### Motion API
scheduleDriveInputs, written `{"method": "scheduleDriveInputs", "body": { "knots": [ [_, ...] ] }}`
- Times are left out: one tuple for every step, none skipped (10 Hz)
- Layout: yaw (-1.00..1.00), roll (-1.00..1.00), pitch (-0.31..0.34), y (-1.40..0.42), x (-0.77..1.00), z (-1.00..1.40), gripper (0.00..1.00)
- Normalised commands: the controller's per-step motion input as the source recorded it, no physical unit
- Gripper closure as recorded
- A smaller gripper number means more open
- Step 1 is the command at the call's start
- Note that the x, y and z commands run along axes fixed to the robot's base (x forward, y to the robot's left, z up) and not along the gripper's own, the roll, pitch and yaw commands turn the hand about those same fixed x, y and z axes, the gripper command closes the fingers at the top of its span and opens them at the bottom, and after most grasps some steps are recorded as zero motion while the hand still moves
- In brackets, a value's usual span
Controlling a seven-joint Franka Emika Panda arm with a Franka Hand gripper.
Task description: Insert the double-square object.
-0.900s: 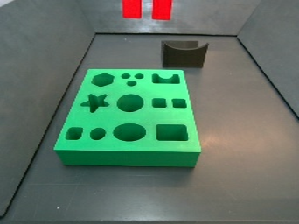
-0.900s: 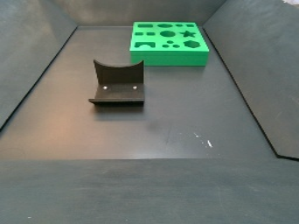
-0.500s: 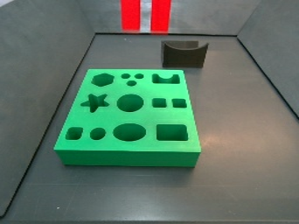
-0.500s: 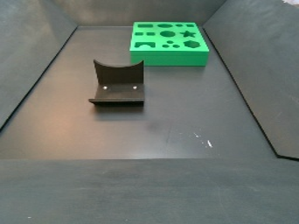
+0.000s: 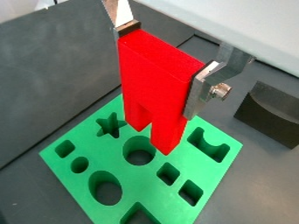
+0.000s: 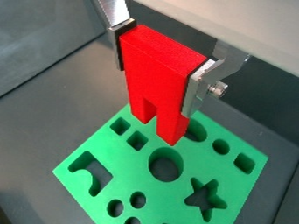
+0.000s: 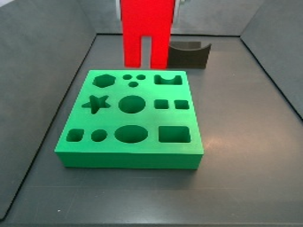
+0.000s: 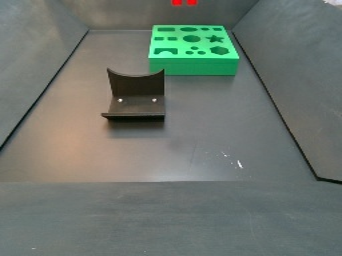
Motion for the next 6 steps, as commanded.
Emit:
{"method": "scheduleDriveInputs", "body": {
  "knots": [
    [0.0,0.42,0.0,-0.29,0.02,-0.55,1.0],
    [0.0,0.24,0.0,-0.24,0.16,-0.87,1.0],
    [0.1,0.15,0.06,-0.01,0.58,-0.85,1.0],
    [0.14,0.19,0.016,0.0,0.44,-0.59,1.0],
    [0.27,0.27,0.0,0.0,0.29,-0.43,1.0],
    [0.25,0.25,0.0,-0.08,0.2,-0.33,1.0]
  ]
}}
